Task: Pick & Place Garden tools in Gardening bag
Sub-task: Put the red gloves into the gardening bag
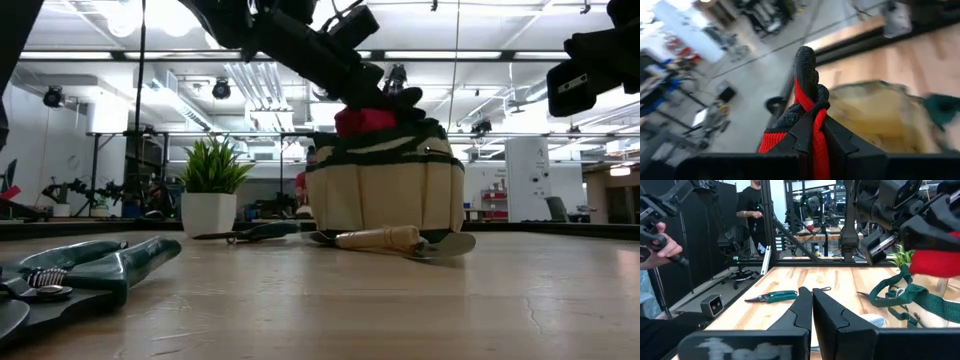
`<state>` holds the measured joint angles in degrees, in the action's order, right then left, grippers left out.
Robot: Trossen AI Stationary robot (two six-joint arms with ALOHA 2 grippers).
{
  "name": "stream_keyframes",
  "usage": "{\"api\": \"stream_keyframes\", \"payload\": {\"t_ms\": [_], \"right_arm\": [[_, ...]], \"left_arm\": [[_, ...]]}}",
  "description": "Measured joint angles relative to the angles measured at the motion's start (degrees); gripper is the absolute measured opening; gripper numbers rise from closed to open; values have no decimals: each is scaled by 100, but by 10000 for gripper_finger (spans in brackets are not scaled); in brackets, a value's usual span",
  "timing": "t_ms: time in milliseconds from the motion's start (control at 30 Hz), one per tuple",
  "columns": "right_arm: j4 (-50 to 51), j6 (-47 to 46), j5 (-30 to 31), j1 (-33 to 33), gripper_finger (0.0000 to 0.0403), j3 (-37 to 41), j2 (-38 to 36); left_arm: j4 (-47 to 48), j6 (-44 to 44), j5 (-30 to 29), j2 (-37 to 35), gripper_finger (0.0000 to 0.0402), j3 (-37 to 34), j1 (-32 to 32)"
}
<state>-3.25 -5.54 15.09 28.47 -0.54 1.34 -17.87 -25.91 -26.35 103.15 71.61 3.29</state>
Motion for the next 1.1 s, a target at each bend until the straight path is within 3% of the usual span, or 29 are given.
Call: {"api": "stream_keyframes", "payload": {"t_ms": [67, 267, 500, 1100], "right_arm": [[0, 0, 0, -1, 8, 0, 1], [0, 0, -1, -2, 8, 0, -2], [0, 0, -1, -2, 8, 0, -2], [0, 0, 1, -1, 8, 0, -2]], "left_arm": [[-171, 5, -283, 0, 28, 0, 0], [-164, 62, -291, 0, 30, -41, 47], [-114, 546, 304, 1, 30, -61, 46], [-4, 599, 323, 2, 30, -63, 90]]}}
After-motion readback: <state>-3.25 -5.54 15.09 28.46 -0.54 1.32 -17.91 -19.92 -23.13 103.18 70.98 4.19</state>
